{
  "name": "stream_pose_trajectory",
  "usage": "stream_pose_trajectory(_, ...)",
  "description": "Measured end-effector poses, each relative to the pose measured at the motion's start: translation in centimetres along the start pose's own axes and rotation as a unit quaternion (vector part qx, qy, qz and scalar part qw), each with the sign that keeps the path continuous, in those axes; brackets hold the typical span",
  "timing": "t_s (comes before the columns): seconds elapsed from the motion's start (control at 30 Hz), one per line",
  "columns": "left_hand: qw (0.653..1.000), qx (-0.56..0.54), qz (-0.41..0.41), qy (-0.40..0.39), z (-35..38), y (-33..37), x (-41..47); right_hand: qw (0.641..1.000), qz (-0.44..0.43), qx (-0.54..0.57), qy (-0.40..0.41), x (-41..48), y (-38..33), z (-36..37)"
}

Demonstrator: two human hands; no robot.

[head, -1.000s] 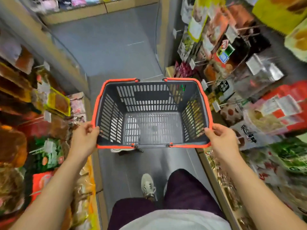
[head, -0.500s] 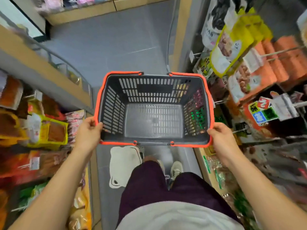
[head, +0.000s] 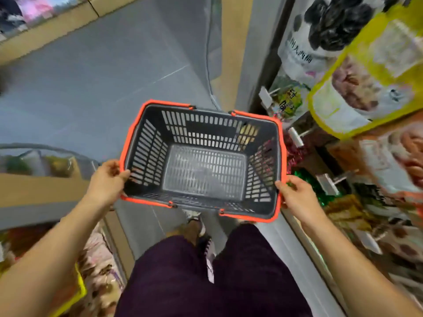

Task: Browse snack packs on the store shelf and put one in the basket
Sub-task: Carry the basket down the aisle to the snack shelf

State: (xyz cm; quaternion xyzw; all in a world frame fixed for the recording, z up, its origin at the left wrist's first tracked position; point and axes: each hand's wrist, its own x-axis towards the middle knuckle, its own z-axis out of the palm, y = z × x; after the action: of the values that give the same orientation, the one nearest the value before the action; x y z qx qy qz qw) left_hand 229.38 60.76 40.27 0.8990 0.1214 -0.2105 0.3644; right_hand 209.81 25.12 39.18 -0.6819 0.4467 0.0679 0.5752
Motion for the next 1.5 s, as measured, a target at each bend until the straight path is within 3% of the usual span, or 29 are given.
stream_pose_trajectory(0.23, 0.998, 0.053, 0.002, -0.018, 5.6, -2.8, 11.6, 0.993, 0.095, 0.053, -0.04, 8.8, 3.7, 6.1)
stream_pose_trajectory(0.37, 0.996, 0.082, 0.012, -0.022, 12.7, -7.3, 19.1, 0.981, 0.165, 0.09, -0.046, 14.6, 11.2, 11.1)
stream_pose_trajectory(0.63, 0.992, 0.098, 0.037, -0.071, 27.3, -15.6, 31.7, 0.968, 0.235, -0.011, 0.085, 25.4, 26.5, 21.3)
stream_pose_trajectory(0.83, 0.99, 0.06, 0.087, -0.096, 33.4, -17.8, 37.2, 0.959, 0.175, -0.092, 0.204, 30.3, 31.0, 24.0)
stream_pose_trajectory(1.07, 0.98, -0.085, 0.156, -0.09, 36.4, -17.1, 38.3, 0.948, 0.125, 0.02, 0.293, 30.1, 33.6, 24.6)
stream_pose_trajectory(1.23, 0.978, -0.094, 0.161, -0.093, 38.4, -18.0, 35.2, 0.942, 0.078, 0.041, 0.324, 30.4, 34.4, 25.3)
stream_pose_trajectory(1.33, 0.979, -0.107, 0.132, -0.111, 38.6, -18.4, 33.2, 0.936, 0.09, 0.074, 0.333, 29.7, 35.2, 25.4)
stream_pose_trajectory(1.5, 0.957, -0.159, 0.035, -0.239, 39.5, -17.7, 30.4, 0.924, 0.111, 0.138, 0.339, 29.2, 36.4, 25.4)
